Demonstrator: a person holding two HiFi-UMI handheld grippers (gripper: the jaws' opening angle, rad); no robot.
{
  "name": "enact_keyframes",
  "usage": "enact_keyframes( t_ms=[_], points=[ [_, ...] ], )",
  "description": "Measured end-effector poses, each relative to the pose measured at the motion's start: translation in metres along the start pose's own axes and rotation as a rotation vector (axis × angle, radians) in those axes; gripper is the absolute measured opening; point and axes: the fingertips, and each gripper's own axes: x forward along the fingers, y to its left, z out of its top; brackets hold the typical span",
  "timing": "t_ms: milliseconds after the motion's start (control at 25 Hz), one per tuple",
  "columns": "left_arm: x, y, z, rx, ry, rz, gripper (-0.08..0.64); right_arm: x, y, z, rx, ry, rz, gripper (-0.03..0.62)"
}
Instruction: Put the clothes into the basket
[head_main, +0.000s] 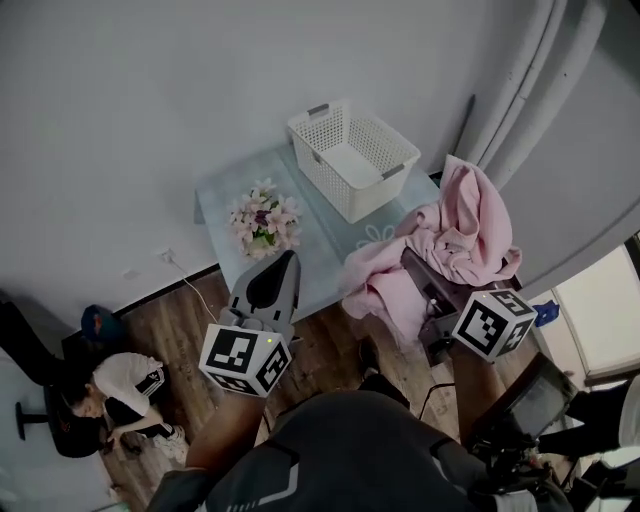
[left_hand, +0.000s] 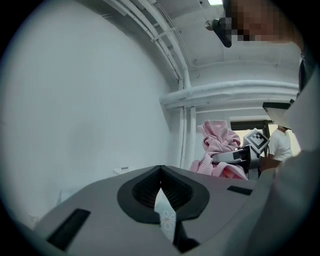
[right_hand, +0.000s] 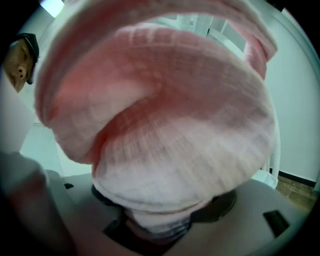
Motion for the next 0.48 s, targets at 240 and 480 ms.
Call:
enact_keyframes(
  t_ms=[240, 480],
  points=[
    [0.03, -0.001, 0.007, 0.037, -0.032, 0.058, 0.006, 0.022, -0.03, 0.016, 0.003, -0.009, 0.067, 0.365],
    [0.11, 0.013, 0.016, 0.037, 0.001, 0.15, 0.008, 0.075, -0.101, 0.057, 0.074, 0.031, 0.124, 0.365]
  ],
)
